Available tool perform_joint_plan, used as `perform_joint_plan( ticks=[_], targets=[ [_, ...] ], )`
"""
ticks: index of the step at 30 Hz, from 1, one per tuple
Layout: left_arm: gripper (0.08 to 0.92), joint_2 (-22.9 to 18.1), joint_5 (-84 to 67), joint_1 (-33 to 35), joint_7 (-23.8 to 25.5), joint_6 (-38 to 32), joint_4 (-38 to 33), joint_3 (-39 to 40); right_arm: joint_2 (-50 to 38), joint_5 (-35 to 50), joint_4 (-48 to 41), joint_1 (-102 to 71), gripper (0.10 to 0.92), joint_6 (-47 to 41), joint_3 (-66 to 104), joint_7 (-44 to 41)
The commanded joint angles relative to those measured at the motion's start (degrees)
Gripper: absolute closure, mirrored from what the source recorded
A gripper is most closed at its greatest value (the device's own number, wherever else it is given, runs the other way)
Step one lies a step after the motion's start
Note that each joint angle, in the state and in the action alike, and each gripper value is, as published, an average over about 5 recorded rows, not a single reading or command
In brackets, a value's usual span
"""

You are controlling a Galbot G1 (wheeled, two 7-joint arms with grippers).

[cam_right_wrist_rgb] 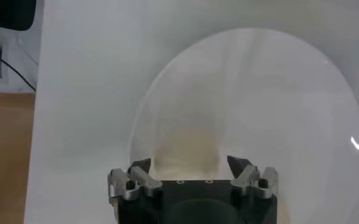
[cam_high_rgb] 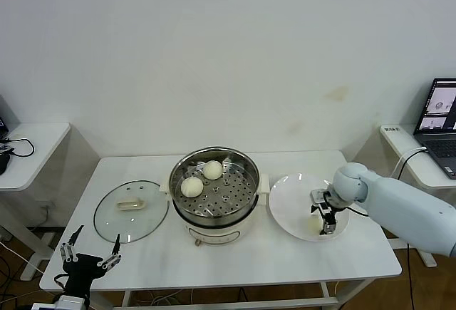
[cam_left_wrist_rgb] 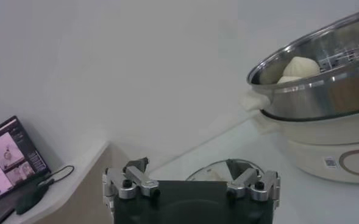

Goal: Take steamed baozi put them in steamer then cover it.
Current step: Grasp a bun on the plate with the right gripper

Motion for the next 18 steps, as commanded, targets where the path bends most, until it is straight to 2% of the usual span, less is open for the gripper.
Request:
perform_joint_plan(
  ticks=[1,9,18],
  targets=[
    [0.177,-0.01,0.0,0.03,0.0,-0.01,-0.04,0.05,0.64,-0.35,-1.14,-0.75,0.357,-0.2,0.52,0.01],
    [0.177,-0.01,-0.01,-0.06,-0.02,0.0,-0.26,0.06,-0.28,0.72,-0.17,1.13,0.438,-0.44,0.49,-0.8],
    [0.177,0.59,-0.12,-0.48,0.09,0.06,-0.47,0.17,-2.14,5.86,2.61,13.99,0.448,-1.11,-2.09,-3.07]
  ],
)
